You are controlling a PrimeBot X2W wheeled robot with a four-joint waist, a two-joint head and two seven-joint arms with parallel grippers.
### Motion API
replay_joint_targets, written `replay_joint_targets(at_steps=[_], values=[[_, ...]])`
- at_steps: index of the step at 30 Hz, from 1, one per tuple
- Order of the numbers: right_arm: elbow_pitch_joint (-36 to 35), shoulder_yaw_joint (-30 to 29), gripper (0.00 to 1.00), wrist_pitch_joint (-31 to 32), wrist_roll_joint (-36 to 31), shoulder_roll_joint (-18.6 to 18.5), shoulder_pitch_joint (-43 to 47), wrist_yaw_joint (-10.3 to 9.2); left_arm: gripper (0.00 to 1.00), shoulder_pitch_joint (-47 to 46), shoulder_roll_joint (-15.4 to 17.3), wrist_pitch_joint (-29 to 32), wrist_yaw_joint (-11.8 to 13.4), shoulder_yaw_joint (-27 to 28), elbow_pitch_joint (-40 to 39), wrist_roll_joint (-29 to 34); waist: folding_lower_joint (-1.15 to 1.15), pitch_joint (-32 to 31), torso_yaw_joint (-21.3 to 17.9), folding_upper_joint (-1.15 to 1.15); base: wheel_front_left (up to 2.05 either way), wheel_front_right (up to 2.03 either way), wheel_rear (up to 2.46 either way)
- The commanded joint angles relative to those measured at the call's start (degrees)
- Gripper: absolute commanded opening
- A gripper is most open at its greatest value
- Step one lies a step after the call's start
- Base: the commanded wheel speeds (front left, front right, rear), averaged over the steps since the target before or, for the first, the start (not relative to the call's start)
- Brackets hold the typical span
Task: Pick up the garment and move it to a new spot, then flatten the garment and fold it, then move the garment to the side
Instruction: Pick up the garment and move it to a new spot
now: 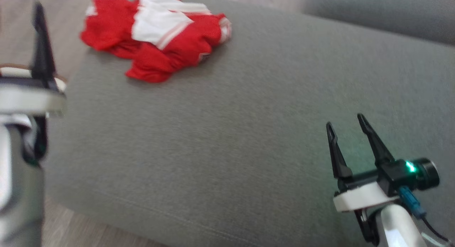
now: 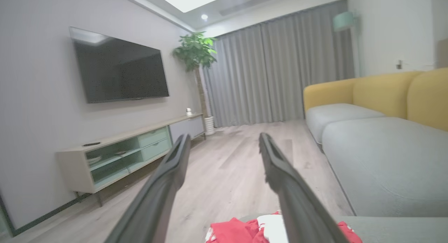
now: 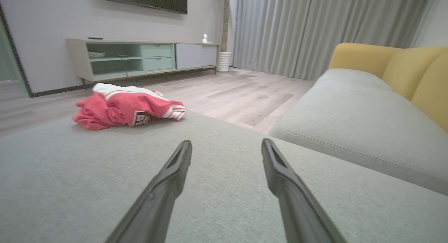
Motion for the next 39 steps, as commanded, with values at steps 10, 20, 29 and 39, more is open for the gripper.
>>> replay_joint_targets(at_steps=[10,20,29,39], values=[[-4.3,0.5,1.0,-0.7,-5.6,-0.4,-4.5,0.43,1.0,-14.8,6.0,11.3,-1.7,-0.4,19.5,-9.7,-0.01,13.2,-9.7,0.0,0.0,0.0,0.0],[-6.9,-1.4,1.0,-0.7,-8.8,-1.0,-4.8,0.43,1.0,-19.5,5.7,10.3,-1.9,-3.7,30.6,-13.2,-0.01,20.8,-10.9,0.0,0.0,0.0,0.0],[-7.9,-1.4,1.0,-0.7,-9.1,-1.2,-5.1,0.43,1.0,-23.0,5.8,6.9,-1.9,-5.8,36.1,-16.5,-0.01,23.0,-11.6,0.0,0.0,0.0,0.0],[-6.9,-0.5,1.0,-0.7,-8.3,-0.9,-6.2,0.43,0.0,-24.6,6.9,7.7,-1.9,-12.3,38.1,-19.2,-0.01,22.9,-12.7,0.0,0.0,0.0,0.0]])
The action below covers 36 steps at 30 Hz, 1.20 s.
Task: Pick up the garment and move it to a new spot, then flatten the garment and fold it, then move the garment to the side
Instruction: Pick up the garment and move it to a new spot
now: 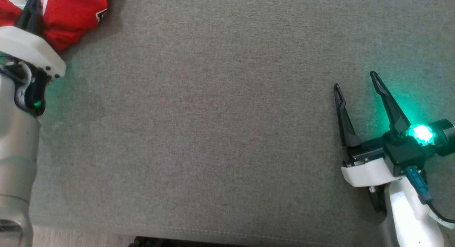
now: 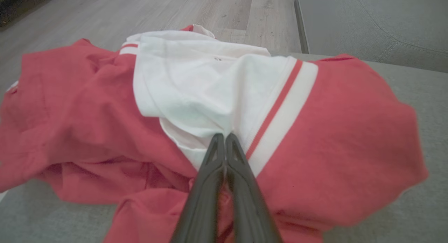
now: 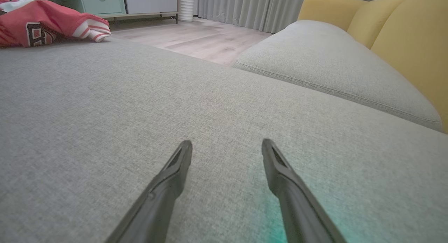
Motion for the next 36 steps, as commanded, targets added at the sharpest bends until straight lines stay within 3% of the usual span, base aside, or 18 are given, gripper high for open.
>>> replay_joint_targets(at_steps=[1,12,22,30,36], values=[[-0.3,1.1,1.0,-0.1,0.4,-0.2,-0.4,0.43,0.0,-1.9,4.4,-1.1,0.1,1.1,-0.9,-0.1,0.0,-0.1,-0.2,0.0,0.0,0.0,0.0],[1.1,0.4,1.0,-0.1,1.9,0.2,-0.2,0.43,0.0,-6.1,7.8,-7.7,0.1,-2.1,-2.2,2.0,0.0,-4.7,-0.2,0.0,0.0,0.0,0.0],[2.8,1.5,1.0,-0.1,6.2,0.3,0.0,0.43,0.0,-9.5,10.2,-6.8,0.1,-8.2,-7.3,4.0,0.0,-12.4,-1.2,0.0,0.0,0.0,0.0],[4.3,3.1,1.0,-0.1,11.8,0.3,1.5,0.43,0.0,-14.2,12.0,-2.9,0.1,-17.3,-14.1,4.4,0.0,-20.5,-6.7,0.0,0.0,0.0,0.0],[5.0,3.0,1.0,-0.1,14.8,0.3,3.1,0.43,0.0,-19.4,9.8,-1.8,0.1,-23.5,-18.7,1.3,0.0,-25.3,-12.2,0.0,0.0,0.0,0.0]])
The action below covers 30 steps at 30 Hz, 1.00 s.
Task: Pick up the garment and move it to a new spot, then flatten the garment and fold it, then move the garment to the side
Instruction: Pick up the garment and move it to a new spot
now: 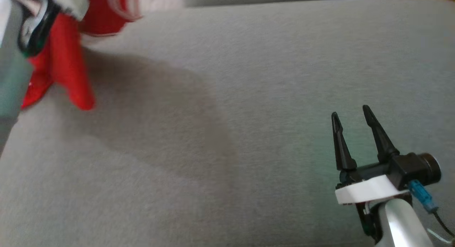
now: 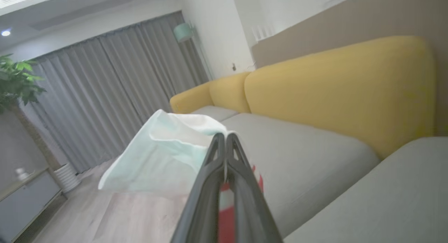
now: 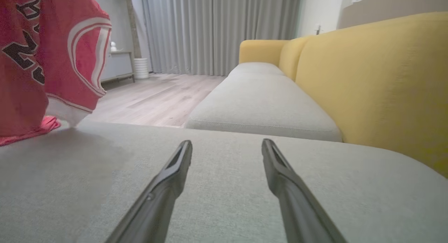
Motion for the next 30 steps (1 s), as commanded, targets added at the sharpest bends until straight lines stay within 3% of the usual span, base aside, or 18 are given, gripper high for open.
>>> replay_joint_targets(at_steps=[1,9,15,24,25,26,27,28,30], values=[[-1.6,1.2,1.0,-0.2,0.7,0.0,-0.6,0.43,0.0,-5.4,1.3,0.0,0.1,1.6,-2.2,-1.1,0.01,-3.8,-4.4,0.0,0.0,0.0,0.0],[-2.1,0.6,1.0,-0.2,2.4,0.0,0.9,0.43,0.0,-7.8,-2.8,-0.5,0.1,0.5,-0.3,-6.7,0.01,-4.3,-9.4,0.0,0.0,0.0,0.0],[-2.0,-0.1,1.0,-0.2,2.5,0.0,1.0,0.43,0.0,5.0,-5.2,-1.6,2.1,0.0,6.5,-11.1,0.01,-1.4,-9.6,0.0,0.0,0.0,0.0],[-2.0,0.1,1.0,-0.2,2.7,0.0,-1.4,0.43,0.0,20.2,-8.8,-8.1,7.2,0.6,18.4,-14.3,0.01,2.3,-9.3,0.0,0.0,0.0,0.0],[-1.9,0.1,1.0,-0.2,2.6,0.0,-1.6,0.43,0.09,21.0,-9.3,-9.2,7.5,0.8,19.2,-14.4,0.01,2.4,-9.1,0.0,0.0,0.0,0.0],[-1.8,0.0,1.0,-0.2,2.6,0.0,-1.6,0.43,0.4,21.5,-9.7,-10.2,7.7,0.8,19.8,-14.5,0.01,2.5,-8.8,0.0,0.0,0.0,0.0],[-1.8,0.0,1.0,-0.2,2.6,0.0,-1.6,0.43,0.4,21.5,-9.7,-10.2,7.7,0.8,19.8,-14.5,0.01,2.5,-8.8,0.0,0.0,0.0,0.0],[-1.7,-0.1,1.0,-0.2,2.5,0.0,-1.7,0.43,0.96,22.0,-10.2,-11.2,7.8,0.8,20.4,-14.4,0.01,2.5,-8.6,0.0,0.0,0.0,0.0],[-1.4,-0.3,1.0,-0.2,2.4,0.0,-1.6,0.43,1.0,22.5,-11.0,-13.3,7.8,0.7,21.2,-14.3,0.01,2.1,-8.0,0.0,0.0,0.0,0.0]])
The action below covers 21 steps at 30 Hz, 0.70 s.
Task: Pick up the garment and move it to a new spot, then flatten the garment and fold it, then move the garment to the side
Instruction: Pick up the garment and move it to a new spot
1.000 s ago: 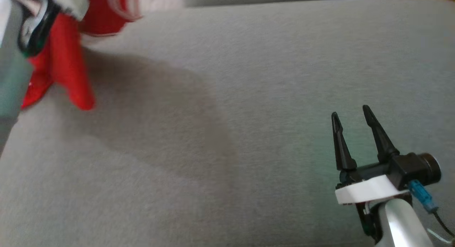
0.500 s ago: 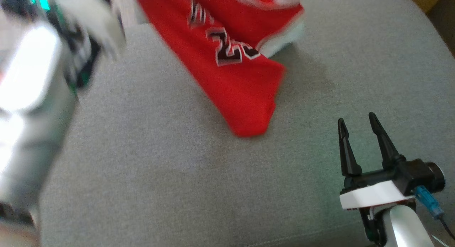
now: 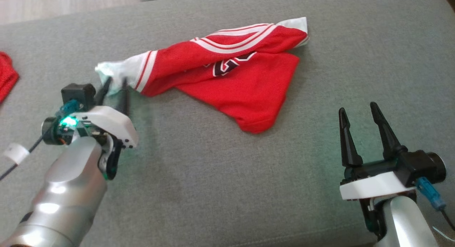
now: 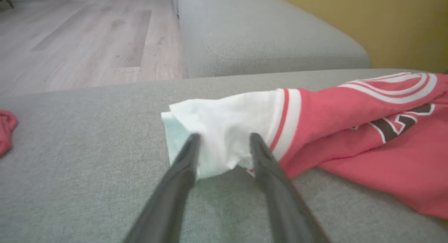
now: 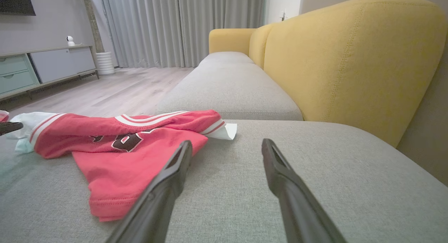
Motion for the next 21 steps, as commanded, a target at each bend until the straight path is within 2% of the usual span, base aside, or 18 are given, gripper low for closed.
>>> replay_joint_targets(at_steps=[1,7,12,17,21], values=[[-1.5,1.1,1.0,-0.2,0.1,-0.1,-1.2,0.43,1.0,-1.8,1.5,-1.0,0.1,2.3,-1.0,0.0,-0.01,-0.4,0.5,0.0,0.0,0.0,0.0],[-1.1,-0.1,1.0,-0.2,-1.0,-0.1,-0.8,0.43,1.0,-3.2,0.7,-5.6,-0.7,2.8,-2.9,1.2,-0.01,-3.7,3.4,0.0,0.0,0.0,0.0],[-0.8,-2.0,1.0,-0.2,-1.9,-0.1,0.3,0.43,1.0,-0.9,1.0,-6.7,0.0,4.3,-7.4,2.2,-0.01,-8.1,6.4,0.0,0.0,0.0,0.0],[-0.9,-3.7,1.0,-0.2,-2.2,-0.1,3.1,0.43,1.0,8.6,0.5,-6.9,3.2,9.1,-16.1,3.8,-0.01,-11.9,9.4,0.0,0.0,0.0,0.0],[-1.4,-4.6,1.0,-0.2,-1.7,-0.1,6.0,0.43,1.0,19.0,-0.5,-6.9,5.9,13.7,-24.8,7.9,-0.01,-13.2,11.5,0.0,0.0,0.0,0.0]])
